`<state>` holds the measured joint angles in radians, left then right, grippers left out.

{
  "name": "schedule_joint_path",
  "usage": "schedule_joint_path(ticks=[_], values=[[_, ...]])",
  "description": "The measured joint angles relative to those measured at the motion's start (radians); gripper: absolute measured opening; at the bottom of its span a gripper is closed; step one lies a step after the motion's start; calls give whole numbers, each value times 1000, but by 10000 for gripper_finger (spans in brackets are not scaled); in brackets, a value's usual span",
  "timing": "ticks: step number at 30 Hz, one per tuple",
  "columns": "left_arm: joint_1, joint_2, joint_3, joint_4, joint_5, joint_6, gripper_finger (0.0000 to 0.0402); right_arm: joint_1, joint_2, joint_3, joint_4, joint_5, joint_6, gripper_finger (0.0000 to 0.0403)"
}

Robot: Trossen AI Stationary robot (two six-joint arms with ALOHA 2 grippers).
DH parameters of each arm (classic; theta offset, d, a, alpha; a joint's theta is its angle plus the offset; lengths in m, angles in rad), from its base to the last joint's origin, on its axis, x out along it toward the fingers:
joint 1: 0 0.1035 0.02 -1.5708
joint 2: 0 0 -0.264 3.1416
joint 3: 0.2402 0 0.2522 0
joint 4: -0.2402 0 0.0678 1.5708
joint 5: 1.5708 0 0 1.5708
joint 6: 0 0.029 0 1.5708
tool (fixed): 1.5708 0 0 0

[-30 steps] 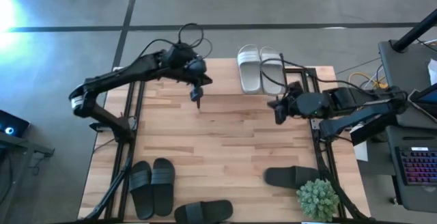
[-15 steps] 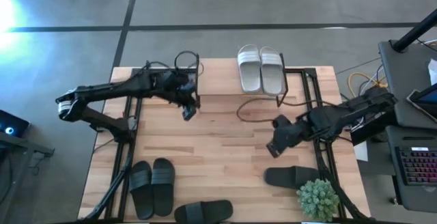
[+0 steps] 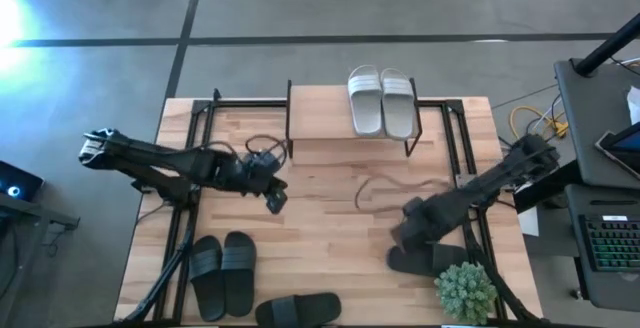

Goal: Pick and place slides into the shelf
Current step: Put the black slide under the shelf

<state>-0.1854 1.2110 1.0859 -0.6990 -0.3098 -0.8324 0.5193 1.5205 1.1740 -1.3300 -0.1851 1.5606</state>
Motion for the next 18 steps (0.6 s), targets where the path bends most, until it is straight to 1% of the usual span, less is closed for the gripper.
schedule_joint_path(ticks=[3, 6, 8, 11, 18], values=[[-47, 16, 0, 0, -37, -1, 12, 41, 81, 0, -48, -64, 57, 189], [-74, 29, -2, 1, -71, 0, 12, 56, 146, 0, -73, -115, 128, 189], [-82, 32, -7, -2, -73, 12, 12, 57, 181, 2, -68, -142, 165, 189], [-92, 33, -8, -34, -70, 34, 12, 56, 230, 37, -53, -148, 184, 189], [-130, 31, -9, -192, -87, 88, 12, 50, 329, 118, -53, -127, 255, 189]])
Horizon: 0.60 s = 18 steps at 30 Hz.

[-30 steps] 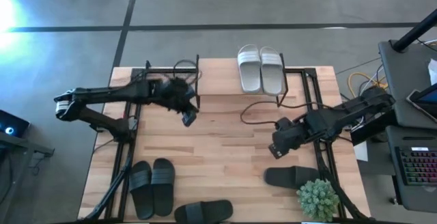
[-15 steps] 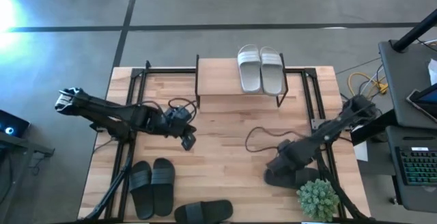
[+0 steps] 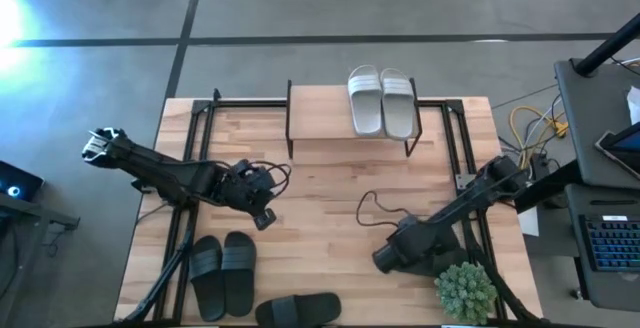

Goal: Pick and place slides into the shelf
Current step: Put the black slide under the shelf

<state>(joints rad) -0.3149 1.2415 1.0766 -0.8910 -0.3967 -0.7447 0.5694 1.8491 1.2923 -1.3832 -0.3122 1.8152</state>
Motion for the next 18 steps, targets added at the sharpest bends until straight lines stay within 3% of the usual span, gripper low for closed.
schedule_joint_path(ticks=[8, 18], values=[[-8, -1, -13, -17, -31, 51, 12, 0, 94, 24, -128, 14, 25, 189], [-8, -2, -53, -17, -28, 102, 12, 9, 135, 17, -129, -28, 9, 189]])
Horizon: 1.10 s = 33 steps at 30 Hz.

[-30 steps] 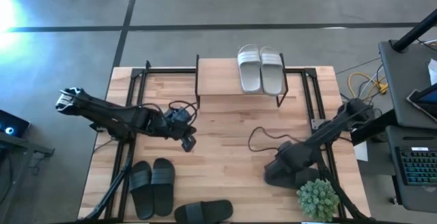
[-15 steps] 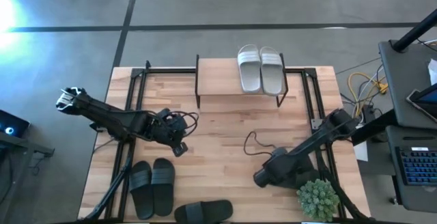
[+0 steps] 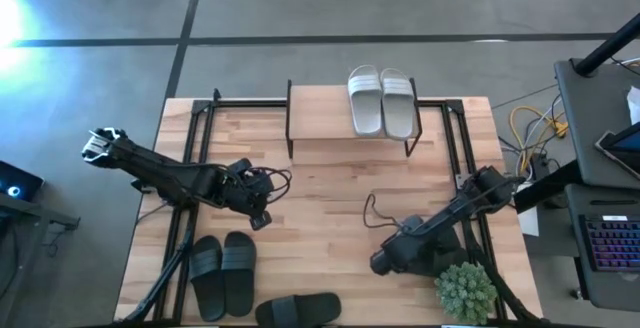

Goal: Pick and place slides into the shelf
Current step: Put the black slide under the shelf

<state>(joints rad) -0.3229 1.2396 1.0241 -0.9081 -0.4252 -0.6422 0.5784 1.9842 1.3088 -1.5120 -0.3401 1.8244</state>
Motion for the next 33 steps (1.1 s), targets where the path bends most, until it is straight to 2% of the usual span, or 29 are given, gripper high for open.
schedule_joint_path(ticks=[6, 15, 23, 26, 33], values=[[0, 0, -5, 1, 0, 6, 12, 22, 13, -2, -27, -6, 8, 180], [0, 0, -5, 1, 1, 22, 12, 59, 14, -11, -5, 7, 30, 92], [0, 0, -5, 1, 1, 22, 12, 80, 13, -25, 12, 51, 30, 46], [0, 0, -5, 1, 2, 21, 12, 86, 13, -4, -6, 141, 6, 36], [0, 0, -5, 1, 9, 20, 12, 70, 4, 130, -54, 559, -192, 18]])
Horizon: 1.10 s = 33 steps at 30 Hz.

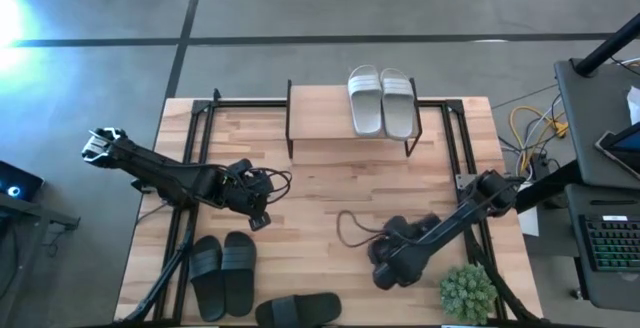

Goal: Pick and place slides into the shelf
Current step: Put the black slide under the shelf

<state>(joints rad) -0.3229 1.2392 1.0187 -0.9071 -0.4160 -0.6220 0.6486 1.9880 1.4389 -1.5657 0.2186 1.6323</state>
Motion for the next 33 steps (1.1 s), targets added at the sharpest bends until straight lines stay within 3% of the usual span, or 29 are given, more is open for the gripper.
schedule_joint_path(ticks=[4, 10, 15, 19, 24, 33], values=[[0, 0, 0, 0, 0, -5, 12, -27, -3, 73, 5, 193, -258, 14], [0, 0, 0, 0, 3, -56, 12, -107, 4, 84, 10, 315, -713, 14], [2, 0, 0, 0, -55, -105, 12, -151, 4, 70, 48, 533, -973, 14], [3, 0, 0, 0, -73, -124, 12, -194, 3, 39, 150, 511, -1104, 13], [2, 0, 0, -2, -72, -157, 12, -215, 4, -25, 195, 433, -1113, 21], [2, 0, 0, -4, -71, -181, 12, -210, -12, -95, 299, 413, -1110, 119]])
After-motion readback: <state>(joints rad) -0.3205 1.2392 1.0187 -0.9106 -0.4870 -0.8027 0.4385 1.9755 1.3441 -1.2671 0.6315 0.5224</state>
